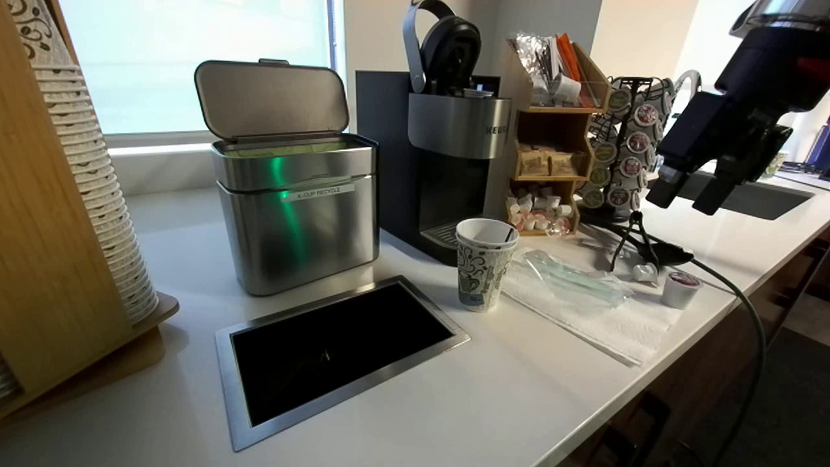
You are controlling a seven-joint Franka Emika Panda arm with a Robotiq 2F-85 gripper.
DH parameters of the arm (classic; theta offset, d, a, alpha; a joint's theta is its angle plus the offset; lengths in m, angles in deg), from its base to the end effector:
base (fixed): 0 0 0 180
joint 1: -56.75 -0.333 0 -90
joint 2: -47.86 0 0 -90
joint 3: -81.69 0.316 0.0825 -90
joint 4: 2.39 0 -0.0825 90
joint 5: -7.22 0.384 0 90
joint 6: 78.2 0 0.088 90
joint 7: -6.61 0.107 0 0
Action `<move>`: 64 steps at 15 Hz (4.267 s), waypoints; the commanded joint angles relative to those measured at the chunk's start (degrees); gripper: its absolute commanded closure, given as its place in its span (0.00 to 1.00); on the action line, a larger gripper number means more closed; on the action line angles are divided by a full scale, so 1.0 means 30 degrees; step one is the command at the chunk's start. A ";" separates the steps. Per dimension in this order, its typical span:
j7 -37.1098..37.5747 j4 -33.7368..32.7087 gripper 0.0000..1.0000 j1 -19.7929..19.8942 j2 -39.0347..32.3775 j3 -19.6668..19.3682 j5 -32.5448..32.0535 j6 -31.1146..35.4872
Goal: Close the chamber on the coffeemaker.
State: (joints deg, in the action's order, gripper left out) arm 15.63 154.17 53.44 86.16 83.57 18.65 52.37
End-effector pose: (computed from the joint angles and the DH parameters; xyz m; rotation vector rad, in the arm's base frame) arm 0.3534 0.0365 0.4374 -2.9455 0.2737 -0.2914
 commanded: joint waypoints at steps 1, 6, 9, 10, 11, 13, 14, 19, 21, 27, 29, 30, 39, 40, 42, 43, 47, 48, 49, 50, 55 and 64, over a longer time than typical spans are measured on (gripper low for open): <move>-0.0049 -0.0044 0.00 0.0094 0.0009 0.0078 0.0055 -0.0080; -0.0049 -0.0043 0.00 0.0094 0.0008 0.0078 0.0055 -0.0080; -0.0049 -0.0044 0.00 0.0094 0.0008 0.0078 0.0055 -0.0080; -0.0049 -0.0044 0.00 0.0094 0.0008 0.0078 0.0055 -0.0080; -0.0049 -0.0044 0.00 0.0094 0.0008 0.0078 0.0055 -0.0080; -0.0049 -0.0043 0.00 0.0094 0.0008 0.0078 0.0055 -0.0080; -0.0037 -0.0089 0.00 0.0065 -0.0018 0.0048 0.0131 -0.0097; 0.3324 -0.1266 0.00 0.2157 -0.0414 0.1211 -0.0921 0.2732; 0.4347 -0.2172 0.00 0.3305 -0.0949 0.1721 -0.1775 0.4150; 0.2140 -0.6167 0.00 0.4957 -0.2494 0.1164 -0.5195 0.4638; 0.1303 -0.7719 0.00 0.4859 -0.3103 0.0532 -0.5578 0.4404; 0.2169 -0.6150 0.00 0.4689 -0.2212 0.0786 -0.5229 0.5200; 0.2435 -0.8544 0.00 0.4462 -0.4093 0.0876 -0.4979 0.7391; 0.1884 -0.9547 0.00 0.4252 -0.4762 0.0811 -0.5080 0.7690; 0.0857 -1.2087 0.00 0.4133 -0.6553 0.0869 -0.5221 0.7797; 0.0102 -1.3219 0.00 0.3828 -0.7364 0.0680 -0.5050 0.7784; -0.3198 -1.7958 0.00 0.2433 -1.0460 -0.0465 -0.2915 0.6487; -0.3800 -1.9057 0.00 0.1851 -1.1119 -0.0948 -0.2521 0.6000; -0.4596 -2.0001 0.00 0.1676 -1.1665 -0.1088 -0.1769 0.5490; -0.5054 -2.0486 0.00 0.1694 -1.1814 -0.1143 -0.1550 0.5046; -0.4510 -2.0186 0.00 0.1795 -1.1741 -0.1043 -0.2074 0.5748; -0.3219 -2.7502 0.00 0.1007 -1.7187 -0.0295 -0.3336 0.3932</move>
State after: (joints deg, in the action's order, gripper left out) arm 4.27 82.96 57.76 42.82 82.15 9.99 67.78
